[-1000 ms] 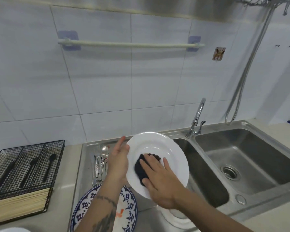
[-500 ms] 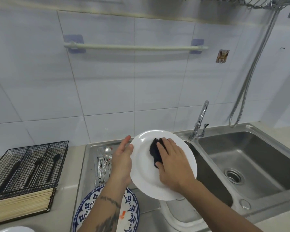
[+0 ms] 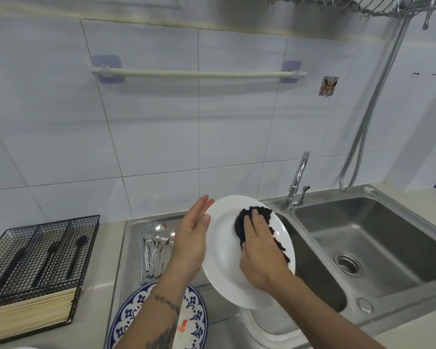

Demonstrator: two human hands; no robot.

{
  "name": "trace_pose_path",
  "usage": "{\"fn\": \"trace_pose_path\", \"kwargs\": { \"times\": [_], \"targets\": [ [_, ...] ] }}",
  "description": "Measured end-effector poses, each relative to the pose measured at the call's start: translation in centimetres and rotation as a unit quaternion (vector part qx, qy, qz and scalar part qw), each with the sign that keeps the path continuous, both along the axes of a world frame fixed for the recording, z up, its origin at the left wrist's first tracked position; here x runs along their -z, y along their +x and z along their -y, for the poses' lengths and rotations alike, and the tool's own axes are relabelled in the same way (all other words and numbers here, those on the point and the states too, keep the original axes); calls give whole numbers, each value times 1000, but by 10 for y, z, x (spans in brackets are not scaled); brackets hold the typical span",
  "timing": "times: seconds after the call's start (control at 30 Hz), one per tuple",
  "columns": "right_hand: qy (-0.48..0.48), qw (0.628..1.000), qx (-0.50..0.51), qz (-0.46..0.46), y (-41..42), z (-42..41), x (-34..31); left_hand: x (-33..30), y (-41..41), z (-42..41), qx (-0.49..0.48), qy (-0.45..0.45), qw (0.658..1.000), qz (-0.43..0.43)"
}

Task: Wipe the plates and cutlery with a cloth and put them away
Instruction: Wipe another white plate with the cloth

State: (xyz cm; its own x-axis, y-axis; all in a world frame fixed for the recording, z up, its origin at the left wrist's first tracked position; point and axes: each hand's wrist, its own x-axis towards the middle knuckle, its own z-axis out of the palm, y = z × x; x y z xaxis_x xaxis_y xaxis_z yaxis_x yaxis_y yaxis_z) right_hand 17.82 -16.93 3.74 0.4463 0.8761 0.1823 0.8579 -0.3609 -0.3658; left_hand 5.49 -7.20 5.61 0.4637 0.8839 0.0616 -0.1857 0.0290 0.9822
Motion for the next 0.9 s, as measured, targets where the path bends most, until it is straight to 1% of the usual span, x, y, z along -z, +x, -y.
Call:
{"fn": "trace_pose_path", "kwargs": {
  "times": [0.1,0.2,0.23,0.3,0.37,0.47,0.5,0.53,0.67,0.73,0.8,0.9],
  "targets": [
    [27,995,-87,-36,-9,-6,-5,-4,5,-3,-8,11,1000,11],
    [5,978,-186,-93,-19,1,-14,-11,-2,-15,-48,1,998,36],
    [-9,972,-211,-99,-21,6,-16,-13,-6,-20,-64,-5,997,46],
    [-33,968,-238,-67,-20,13,-20,-16,-11,-30,-89,-24,994,63],
    [-41,977,-210,-22,-12,15,-23,-18,-14,-37,-100,-39,992,64],
    [-48,990,-131,31,-1,12,-26,-19,-15,-39,-111,-54,990,66],
    [-55,990,-128,38,-2,11,-25,-18,-15,-39,-114,-63,989,69],
    [-63,988,-140,34,-5,11,-23,-17,-15,-38,-118,-71,988,73],
    [-71,968,-237,-36,-31,11,-13,-17,-12,-35,-109,-75,988,78],
    [-51,966,-250,-35,-36,0,-14,-18,-9,-29,-97,-68,990,70],
    [-33,970,-239,17,-32,-18,-17,-19,-6,-23,-82,-75,991,70],
    [-12,975,-174,137,-11,-45,-19,-18,-6,-17,-60,-90,992,68]
  ]
}}
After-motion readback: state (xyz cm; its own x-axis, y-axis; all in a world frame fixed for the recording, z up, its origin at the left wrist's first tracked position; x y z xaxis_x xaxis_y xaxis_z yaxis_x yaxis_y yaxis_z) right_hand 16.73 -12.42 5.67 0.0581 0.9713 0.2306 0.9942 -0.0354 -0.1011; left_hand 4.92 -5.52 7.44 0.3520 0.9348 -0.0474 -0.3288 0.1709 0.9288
